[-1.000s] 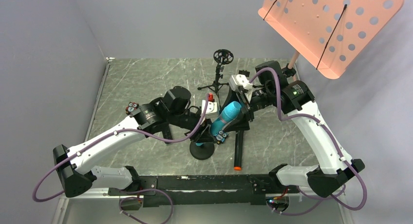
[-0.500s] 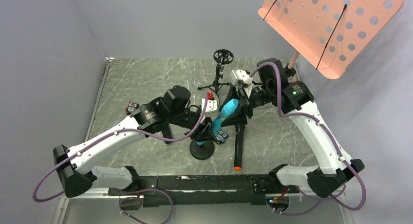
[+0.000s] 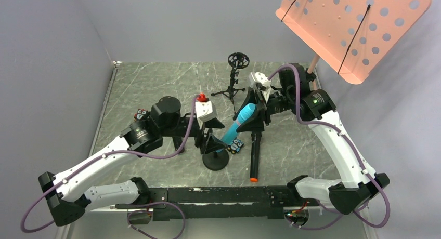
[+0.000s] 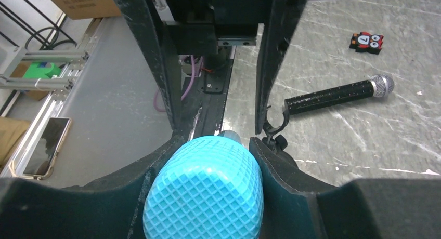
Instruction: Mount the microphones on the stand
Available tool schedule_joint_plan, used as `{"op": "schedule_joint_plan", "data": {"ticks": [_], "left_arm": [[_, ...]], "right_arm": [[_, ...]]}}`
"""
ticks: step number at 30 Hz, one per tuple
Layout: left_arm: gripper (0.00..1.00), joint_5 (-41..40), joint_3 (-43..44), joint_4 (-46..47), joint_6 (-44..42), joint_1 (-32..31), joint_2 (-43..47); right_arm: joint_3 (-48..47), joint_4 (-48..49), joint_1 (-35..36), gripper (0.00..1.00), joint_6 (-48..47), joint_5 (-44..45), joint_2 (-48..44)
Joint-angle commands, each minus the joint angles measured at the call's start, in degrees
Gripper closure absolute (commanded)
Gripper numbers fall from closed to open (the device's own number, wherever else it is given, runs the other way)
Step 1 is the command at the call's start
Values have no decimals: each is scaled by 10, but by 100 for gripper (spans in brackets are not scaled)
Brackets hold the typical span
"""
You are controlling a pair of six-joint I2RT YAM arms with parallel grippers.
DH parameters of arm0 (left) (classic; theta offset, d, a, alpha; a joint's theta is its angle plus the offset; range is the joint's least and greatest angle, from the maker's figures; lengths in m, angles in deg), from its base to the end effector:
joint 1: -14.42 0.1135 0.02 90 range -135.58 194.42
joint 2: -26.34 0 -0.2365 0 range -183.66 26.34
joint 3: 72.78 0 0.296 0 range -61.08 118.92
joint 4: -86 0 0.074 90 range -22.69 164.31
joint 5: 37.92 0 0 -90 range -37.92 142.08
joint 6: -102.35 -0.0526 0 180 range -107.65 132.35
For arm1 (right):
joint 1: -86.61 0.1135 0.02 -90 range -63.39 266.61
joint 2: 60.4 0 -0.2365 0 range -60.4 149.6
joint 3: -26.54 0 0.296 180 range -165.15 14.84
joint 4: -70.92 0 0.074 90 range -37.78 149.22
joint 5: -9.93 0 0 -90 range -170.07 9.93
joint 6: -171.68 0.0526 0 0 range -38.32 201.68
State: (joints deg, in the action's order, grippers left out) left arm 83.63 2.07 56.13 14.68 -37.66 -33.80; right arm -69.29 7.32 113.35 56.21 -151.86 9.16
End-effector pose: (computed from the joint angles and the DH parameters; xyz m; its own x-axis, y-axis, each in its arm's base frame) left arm 0.1646 -0.2561 0.3627 -0.2005 0.2010 -0.9588 0.9753 0.1336 -0.1760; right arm 0.2229 0.1682 0.4113 -0.1384 -0.2202 -0.9656 -0.9688 -0.1722 0.1781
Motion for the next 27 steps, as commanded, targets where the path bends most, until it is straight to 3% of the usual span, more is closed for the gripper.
{"op": "schedule_joint_plan", "data": {"ticks": [1,7,13,18,22,25,27], "left_arm": [[21,-31,-19,46,10,3,32],[15,-81,-56,44,-7,5,73],[18,-163,-124,24,-58,19,155],[39,-173,-207,30,-140,70,249],[45,-192,-258,47,-209,88,310],[64,-175,-280,57,-243,104,326],[68,-126,-283,54,-269,120,315]], "right_arm": [[0,41,-2,87,25,4,-15],[9,56,-16,88,40,15,-24],[19,58,-29,88,38,12,-33],[11,51,-27,88,17,9,-23],[-7,66,-16,88,18,15,-8],[-26,75,-9,88,20,21,3],[-35,78,-5,88,20,25,11]]}}
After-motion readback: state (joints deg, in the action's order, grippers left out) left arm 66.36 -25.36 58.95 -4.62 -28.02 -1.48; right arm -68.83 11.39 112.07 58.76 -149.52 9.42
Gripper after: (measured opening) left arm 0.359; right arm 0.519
